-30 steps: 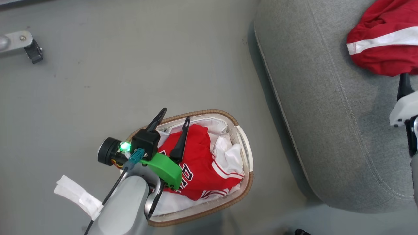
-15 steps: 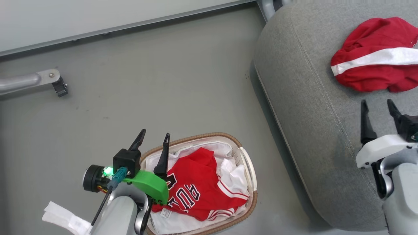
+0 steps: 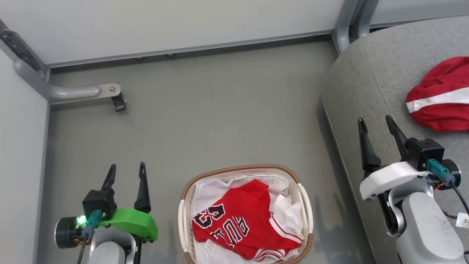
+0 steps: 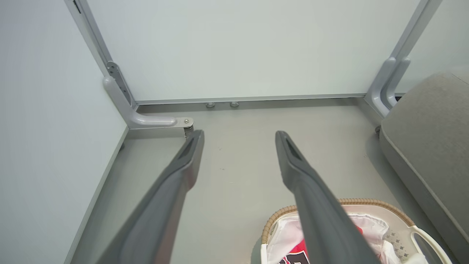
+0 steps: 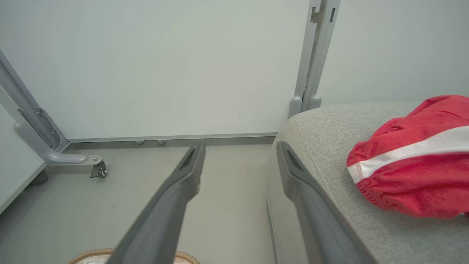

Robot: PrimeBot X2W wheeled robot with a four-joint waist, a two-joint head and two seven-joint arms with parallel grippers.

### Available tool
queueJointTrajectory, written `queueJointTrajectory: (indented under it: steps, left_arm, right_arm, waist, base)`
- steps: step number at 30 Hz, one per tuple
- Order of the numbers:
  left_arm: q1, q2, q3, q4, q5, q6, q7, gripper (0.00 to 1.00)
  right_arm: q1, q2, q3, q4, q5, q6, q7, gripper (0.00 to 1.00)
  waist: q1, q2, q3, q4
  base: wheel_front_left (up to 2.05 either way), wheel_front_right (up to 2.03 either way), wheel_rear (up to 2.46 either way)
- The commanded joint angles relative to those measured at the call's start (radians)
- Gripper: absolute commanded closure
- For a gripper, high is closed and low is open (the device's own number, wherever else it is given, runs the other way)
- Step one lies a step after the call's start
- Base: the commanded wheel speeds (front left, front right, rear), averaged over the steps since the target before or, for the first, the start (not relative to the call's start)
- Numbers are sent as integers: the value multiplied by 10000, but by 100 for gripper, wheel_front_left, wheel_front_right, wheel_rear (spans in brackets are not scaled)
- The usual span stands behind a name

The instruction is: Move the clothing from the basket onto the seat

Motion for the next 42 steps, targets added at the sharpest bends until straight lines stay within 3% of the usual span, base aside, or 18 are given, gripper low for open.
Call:
queueJointTrajectory:
  steps: [1, 9, 27, 33, 42]
  left_arm:
    - [216, 5, 193, -124, 133, 55, -4, 0]
    - [991, -30, 791, -505, 151, -77, -4, 0]
    - [1566, -24, 166, -485, -323, -59, -4, 0]
    - [1136, -25, -350, -224, -338, -178, -4, 0]
    - [-322, -19, -1680, 708, -671, -428, -4, 0]
  right_arm:
    - [244, 12, -57, -45, -87, -14, -3, 0]
    - [982, 117, -7, 90, -145, -14, -3, 0]
    - [1512, 178, 242, 249, 111, -14, -3, 0]
    - [1107, 119, 397, -30, 264, -14, -3, 0]
    - [-31, -139, 1061, -768, 610, -14, -4, 0]
  waist:
    - [0, 99, -399, 419]
    - [0, 99, -876, 558]
    - [0, 99, -1131, 302]
    - [0, 99, -520, 127]
    - [0, 99, 1221, -531]
  base:
    - [0, 0, 0]
    - [0, 0, 0]
    - [0, 0, 0]
    - [0, 0, 0]
    - [0, 0, 0]
